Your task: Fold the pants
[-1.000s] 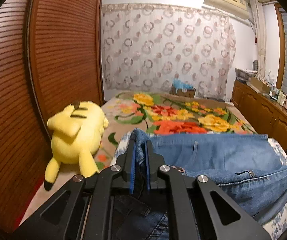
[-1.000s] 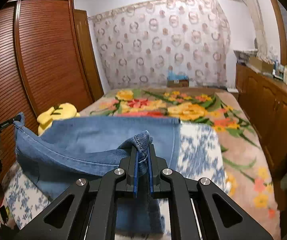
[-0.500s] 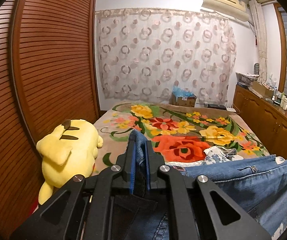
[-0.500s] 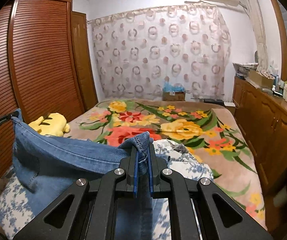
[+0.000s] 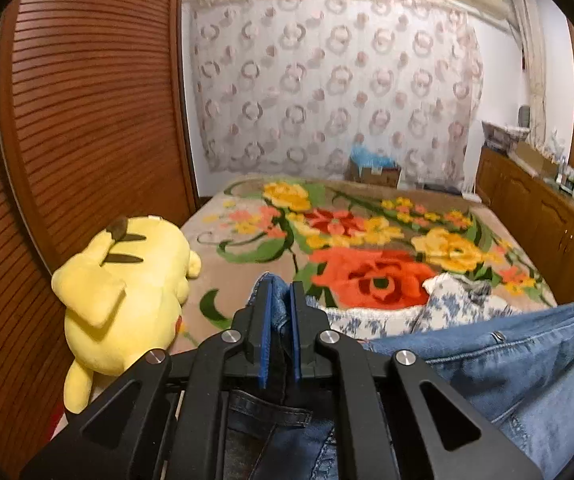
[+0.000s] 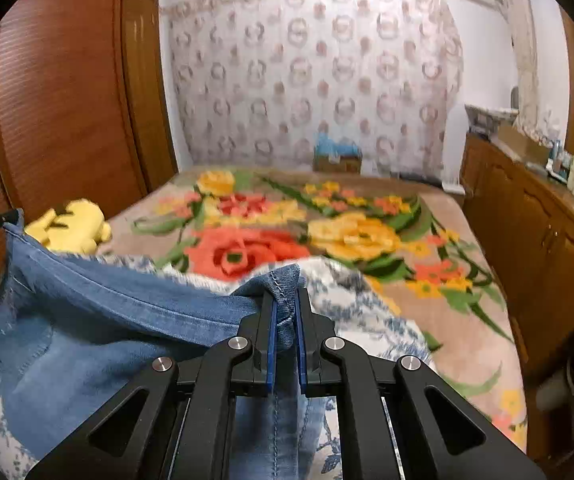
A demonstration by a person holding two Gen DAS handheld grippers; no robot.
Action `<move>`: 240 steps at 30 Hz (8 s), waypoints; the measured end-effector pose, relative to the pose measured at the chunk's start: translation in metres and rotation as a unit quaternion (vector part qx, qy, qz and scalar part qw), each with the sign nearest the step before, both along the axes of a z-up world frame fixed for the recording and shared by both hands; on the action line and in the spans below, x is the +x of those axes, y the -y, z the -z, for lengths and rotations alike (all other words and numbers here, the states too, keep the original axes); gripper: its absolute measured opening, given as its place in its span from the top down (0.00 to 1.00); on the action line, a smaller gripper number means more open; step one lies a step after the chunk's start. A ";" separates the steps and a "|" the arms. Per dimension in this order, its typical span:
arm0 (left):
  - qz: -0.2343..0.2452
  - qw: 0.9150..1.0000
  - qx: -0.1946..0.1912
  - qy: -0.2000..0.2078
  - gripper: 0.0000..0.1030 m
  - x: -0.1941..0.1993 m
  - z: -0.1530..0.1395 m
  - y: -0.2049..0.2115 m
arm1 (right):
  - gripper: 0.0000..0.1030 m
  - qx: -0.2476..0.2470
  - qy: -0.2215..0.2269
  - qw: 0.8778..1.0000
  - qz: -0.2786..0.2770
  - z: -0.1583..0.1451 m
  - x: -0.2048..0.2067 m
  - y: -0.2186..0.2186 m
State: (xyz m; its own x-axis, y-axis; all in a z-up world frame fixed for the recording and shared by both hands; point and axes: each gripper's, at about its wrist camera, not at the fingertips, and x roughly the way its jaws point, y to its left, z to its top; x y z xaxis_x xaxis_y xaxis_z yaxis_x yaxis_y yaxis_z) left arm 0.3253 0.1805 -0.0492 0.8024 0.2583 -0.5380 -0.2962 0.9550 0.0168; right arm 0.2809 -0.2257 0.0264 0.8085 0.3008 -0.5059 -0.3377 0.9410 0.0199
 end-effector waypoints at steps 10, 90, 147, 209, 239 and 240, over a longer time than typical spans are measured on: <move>0.005 1.000 -0.013 -0.026 0.53 0.001 0.011 0.001 | 0.82 -0.010 -0.039 0.999 0.017 -0.010 0.022 -0.009; 0.182 0.979 -0.035 -0.078 0.23 -0.036 0.056 0.097 | 0.60 -0.064 -0.068 0.995 -0.040 -0.017 0.042 -0.035; 0.189 0.978 -0.021 -0.080 0.23 -0.040 0.054 0.106 | 0.59 -0.018 -0.178 0.984 0.021 0.040 -0.036 0.033; 0.026 0.992 -0.052 -0.109 0.82 -0.148 0.066 -0.001 | 0.87 -0.034 -0.079 0.996 -0.027 0.032 -0.082 0.035; 0.112 0.989 -0.064 -0.071 0.80 -0.280 0.041 0.085 | 0.87 0.020 -0.041 0.997 0.056 0.025 -0.232 0.100; 0.110 0.989 -0.063 -0.075 0.79 -0.280 0.043 0.085 | 0.87 0.027 -0.045 0.997 0.057 0.027 -0.231 0.100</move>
